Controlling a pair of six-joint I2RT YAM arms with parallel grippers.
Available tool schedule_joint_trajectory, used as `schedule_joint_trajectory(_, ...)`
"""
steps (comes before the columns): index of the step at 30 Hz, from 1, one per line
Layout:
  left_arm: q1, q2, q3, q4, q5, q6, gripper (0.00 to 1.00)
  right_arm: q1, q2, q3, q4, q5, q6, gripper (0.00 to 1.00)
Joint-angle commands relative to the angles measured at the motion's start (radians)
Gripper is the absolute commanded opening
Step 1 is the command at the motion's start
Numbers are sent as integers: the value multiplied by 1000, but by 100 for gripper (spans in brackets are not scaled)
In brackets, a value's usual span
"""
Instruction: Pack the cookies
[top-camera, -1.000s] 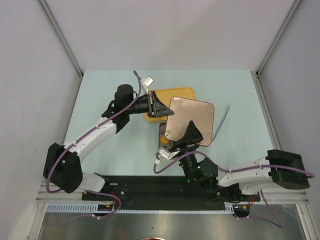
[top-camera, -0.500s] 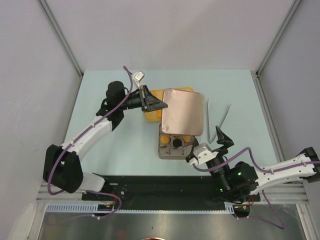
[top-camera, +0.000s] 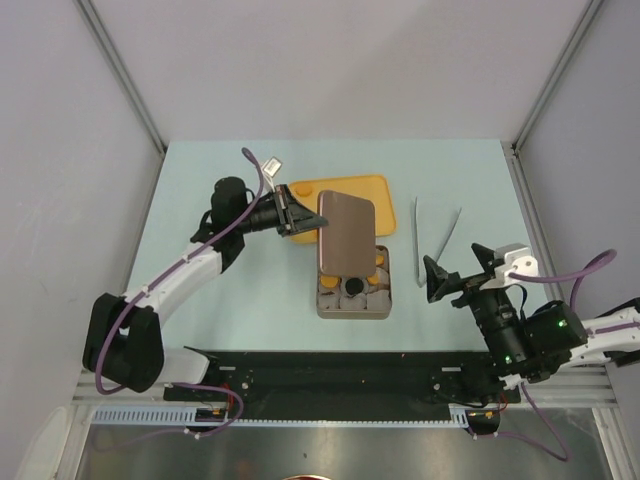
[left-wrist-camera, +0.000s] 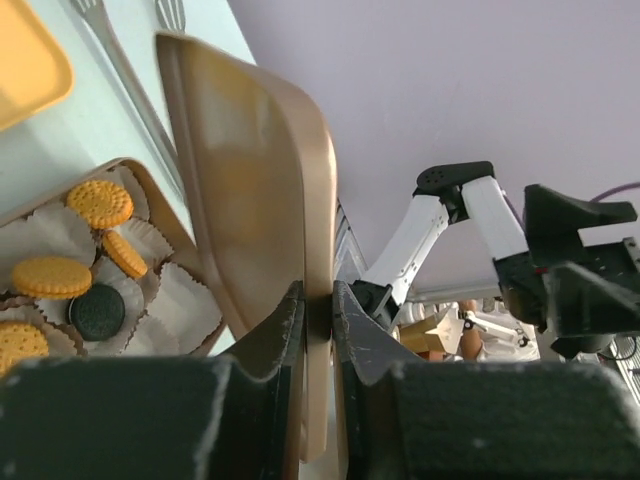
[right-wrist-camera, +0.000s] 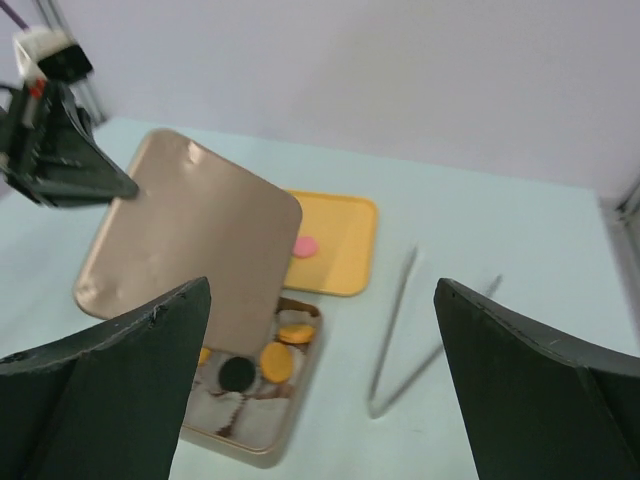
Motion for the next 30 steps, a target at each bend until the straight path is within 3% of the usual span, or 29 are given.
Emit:
schedule_joint_trajectory(1,-2,-63,-57,95,7,-7,0,-5,-11,48,-120,16,303,100)
schedule_joint_trajectory(10,-56,-61,-169,235,16,-69,0,11,-52,77,-175,-40,591,100)
schedule_joint_trajectory(17,-91,-14,-190,394,17,-141,0,17,-12,146,-346,-113,790,100)
schedule_joint_trajectory(22,-119,20,-195,470,8,-190,0,2,70,189,-368,-148,817,100)
schedule_joint_trajectory(26,-126,44,-227,474,2,-190,0,-75,118,243,-536,-268,993,100)
schedule_joint_trajectory(29,-123,57,-245,482,5,-186,0,-196,170,316,-699,-442,1163,100)
schedule_joint_trajectory(30,-125,58,-250,487,4,-186,0,-290,211,342,-725,-565,1226,100)
